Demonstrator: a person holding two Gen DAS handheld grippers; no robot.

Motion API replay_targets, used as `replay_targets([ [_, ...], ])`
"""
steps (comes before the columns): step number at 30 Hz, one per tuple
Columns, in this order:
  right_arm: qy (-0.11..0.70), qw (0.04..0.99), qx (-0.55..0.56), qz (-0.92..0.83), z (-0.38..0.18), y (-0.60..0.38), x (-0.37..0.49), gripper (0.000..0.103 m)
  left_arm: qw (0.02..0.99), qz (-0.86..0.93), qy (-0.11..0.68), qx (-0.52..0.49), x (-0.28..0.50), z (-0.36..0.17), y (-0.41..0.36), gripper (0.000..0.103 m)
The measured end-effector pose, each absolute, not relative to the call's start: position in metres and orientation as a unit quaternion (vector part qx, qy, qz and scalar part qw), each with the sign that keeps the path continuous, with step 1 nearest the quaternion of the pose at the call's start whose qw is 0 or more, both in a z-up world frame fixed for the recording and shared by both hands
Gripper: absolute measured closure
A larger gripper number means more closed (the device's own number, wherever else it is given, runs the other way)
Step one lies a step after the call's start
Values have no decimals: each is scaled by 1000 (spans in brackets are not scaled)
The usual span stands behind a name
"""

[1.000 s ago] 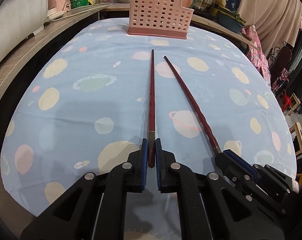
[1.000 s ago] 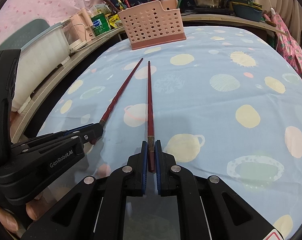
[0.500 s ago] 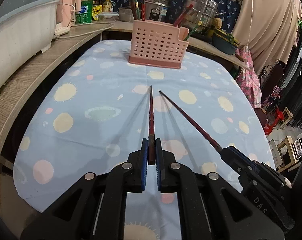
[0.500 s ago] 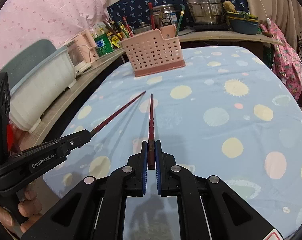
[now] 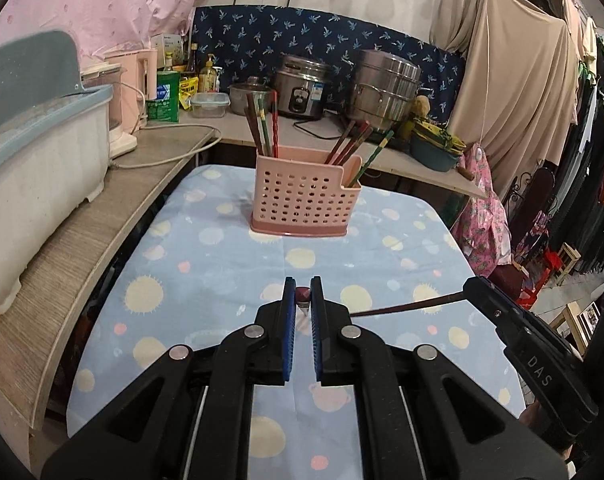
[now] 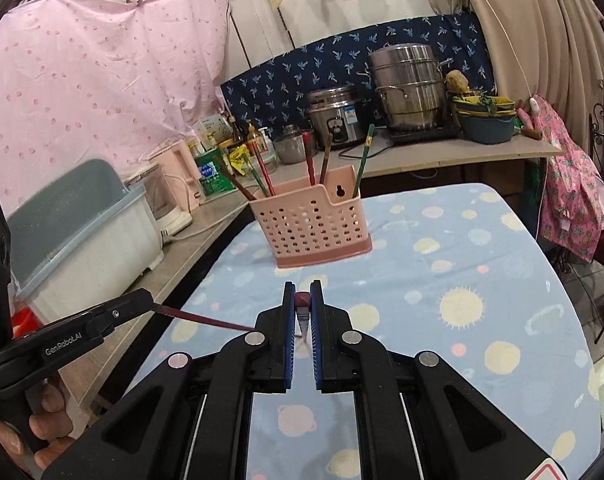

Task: Organize utensils
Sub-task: 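Lift both chopsticks, lower them into the pink basket and open both tools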

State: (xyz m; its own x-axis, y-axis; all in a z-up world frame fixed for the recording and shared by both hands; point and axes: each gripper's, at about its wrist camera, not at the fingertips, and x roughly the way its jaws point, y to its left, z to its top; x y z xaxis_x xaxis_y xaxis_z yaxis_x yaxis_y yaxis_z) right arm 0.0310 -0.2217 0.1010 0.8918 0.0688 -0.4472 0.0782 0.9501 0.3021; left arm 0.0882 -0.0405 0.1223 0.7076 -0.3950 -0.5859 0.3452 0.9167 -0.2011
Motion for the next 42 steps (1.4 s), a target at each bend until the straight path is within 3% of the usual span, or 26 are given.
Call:
replay_targets([
  [15, 194, 964, 184, 7, 144, -244, 87, 96, 929, -204, 303, -54, 155, 168, -53, 96],
  [32, 111, 980, 166, 5, 246, -270, 203, 96, 959, -181, 205, -72, 259, 262, -81, 96],
  [42, 134, 980, 149, -8, 233, -277, 265, 96, 960, -168, 219, -57, 313, 241, -106, 96],
])
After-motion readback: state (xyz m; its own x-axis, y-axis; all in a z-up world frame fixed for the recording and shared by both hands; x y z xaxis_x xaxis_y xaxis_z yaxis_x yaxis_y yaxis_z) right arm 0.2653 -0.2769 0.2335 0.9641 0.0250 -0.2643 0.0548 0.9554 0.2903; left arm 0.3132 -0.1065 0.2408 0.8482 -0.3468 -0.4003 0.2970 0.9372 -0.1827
